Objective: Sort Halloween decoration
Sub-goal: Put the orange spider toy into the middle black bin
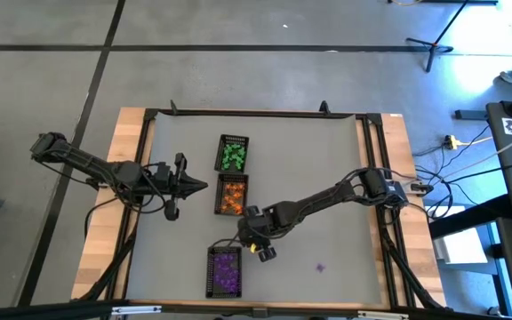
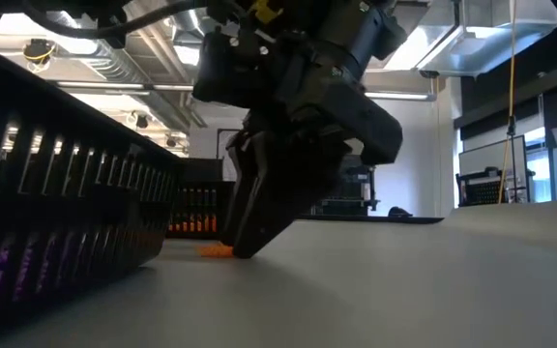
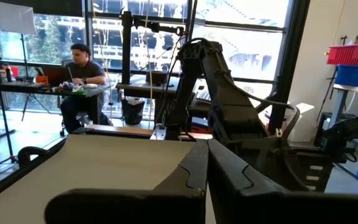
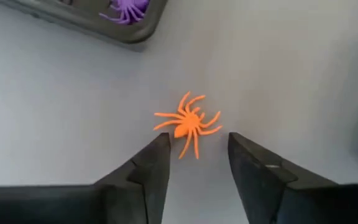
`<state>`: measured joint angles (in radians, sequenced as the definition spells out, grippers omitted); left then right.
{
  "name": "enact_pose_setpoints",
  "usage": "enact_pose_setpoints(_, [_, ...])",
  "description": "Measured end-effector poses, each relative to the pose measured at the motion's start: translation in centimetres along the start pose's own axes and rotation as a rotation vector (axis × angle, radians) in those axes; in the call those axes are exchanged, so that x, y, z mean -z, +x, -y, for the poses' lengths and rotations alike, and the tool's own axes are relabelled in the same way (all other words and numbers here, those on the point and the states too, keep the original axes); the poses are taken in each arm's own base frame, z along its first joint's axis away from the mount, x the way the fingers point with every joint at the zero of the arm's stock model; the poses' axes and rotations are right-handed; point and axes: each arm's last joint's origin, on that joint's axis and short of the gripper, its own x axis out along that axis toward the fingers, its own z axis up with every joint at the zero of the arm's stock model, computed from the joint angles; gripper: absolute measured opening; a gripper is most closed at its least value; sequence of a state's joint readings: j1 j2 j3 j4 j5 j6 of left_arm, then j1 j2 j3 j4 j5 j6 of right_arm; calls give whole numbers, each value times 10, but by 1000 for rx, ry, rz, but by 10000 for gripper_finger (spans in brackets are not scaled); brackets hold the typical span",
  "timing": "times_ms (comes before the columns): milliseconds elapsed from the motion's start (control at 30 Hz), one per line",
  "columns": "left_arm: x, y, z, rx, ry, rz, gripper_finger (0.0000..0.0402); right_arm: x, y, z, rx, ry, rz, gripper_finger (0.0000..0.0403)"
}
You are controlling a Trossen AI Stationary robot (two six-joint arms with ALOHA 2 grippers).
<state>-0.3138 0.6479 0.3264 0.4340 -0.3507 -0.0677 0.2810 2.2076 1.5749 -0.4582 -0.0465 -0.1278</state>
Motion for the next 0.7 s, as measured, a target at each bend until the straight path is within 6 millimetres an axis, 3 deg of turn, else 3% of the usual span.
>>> enact_pose_setpoints(133, [0, 0, 0, 0, 0, 0, 0, 4, 2, -1, 22, 2, -10, 130])
enact_pose_setpoints(367, [0, 0, 0, 0, 0, 0, 0, 5, 2, -1, 21, -10, -20, 10])
enact_pose_setpoints(533, [0, 0, 0, 0, 0, 0, 0, 5, 0, 0, 47, -5, -20, 8])
enact_pose_setpoints(700, [0, 0, 0, 0, 0, 0, 0, 5, -16, 1, 86, 16, -33, 2])
